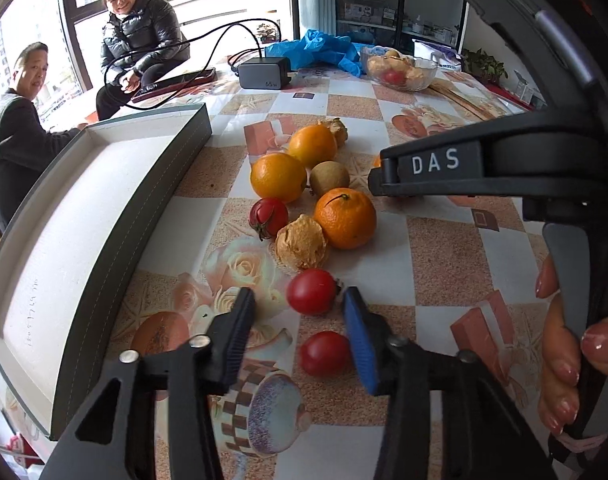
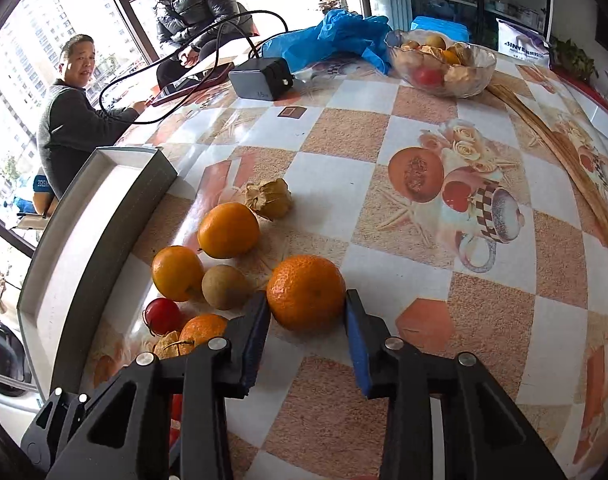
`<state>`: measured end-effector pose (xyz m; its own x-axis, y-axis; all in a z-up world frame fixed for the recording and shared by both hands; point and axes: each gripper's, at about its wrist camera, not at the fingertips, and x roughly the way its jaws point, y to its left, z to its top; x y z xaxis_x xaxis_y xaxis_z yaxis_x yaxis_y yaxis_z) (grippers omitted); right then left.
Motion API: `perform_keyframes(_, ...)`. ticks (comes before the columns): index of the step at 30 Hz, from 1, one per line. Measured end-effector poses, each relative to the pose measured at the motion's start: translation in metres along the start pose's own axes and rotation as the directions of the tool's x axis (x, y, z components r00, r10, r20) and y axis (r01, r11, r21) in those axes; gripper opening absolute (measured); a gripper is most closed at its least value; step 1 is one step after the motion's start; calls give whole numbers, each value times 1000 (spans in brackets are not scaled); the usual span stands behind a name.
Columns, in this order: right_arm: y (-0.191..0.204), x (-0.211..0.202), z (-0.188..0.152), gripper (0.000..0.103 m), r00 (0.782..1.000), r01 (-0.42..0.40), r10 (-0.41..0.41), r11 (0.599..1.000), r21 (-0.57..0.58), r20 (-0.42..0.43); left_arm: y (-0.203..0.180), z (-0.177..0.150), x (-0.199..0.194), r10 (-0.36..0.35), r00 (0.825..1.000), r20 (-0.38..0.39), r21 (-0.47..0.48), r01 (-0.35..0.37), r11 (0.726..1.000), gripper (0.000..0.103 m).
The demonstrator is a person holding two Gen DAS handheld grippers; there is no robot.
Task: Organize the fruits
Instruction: 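Close the left tool on the red tomato while the right tool grasps the tangerine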
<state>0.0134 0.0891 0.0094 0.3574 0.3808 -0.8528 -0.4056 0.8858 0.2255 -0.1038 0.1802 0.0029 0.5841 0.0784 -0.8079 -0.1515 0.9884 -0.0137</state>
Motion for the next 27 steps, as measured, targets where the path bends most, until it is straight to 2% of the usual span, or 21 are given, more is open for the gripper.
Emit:
perform_keyframes(5,-25,-23,-22,38,1000,-3,2,997,71,23,6,-8,-11,-24,1000,-7,23,24,999,24)
perform_keyframes(10,-45,-56,-77,38,995,46,-54,994,104,79,14,-29,-33,0,1000,13,39,-1,999,24)
perform_keyframes(13,-50,-74,-110,39,986,59,-80,988,140,149,16,-44,-44,13,999,44,35,-15,999,24)
perform_keyframes(17,-45,-84,-136,39,965,89,-122,985,150,232,12,-57,-46,44,994,99,31,-48,998,25)
perform_keyframes(19,-39,-87,-136,39,957,108,-139,986,130,255,10,-62,-48,62,991,117,34,-66,997,25)
perform_keyframes(21,-40,-82,-133,39,965,108,-136,986,130,226,9,-64,-46,58,992,113,21,-61,998,25)
perform_keyframes(27,-40,-80,-133,39,962,117,-145,985,129,231,9,-67,-47,62,990,128,4,-64,998,25)
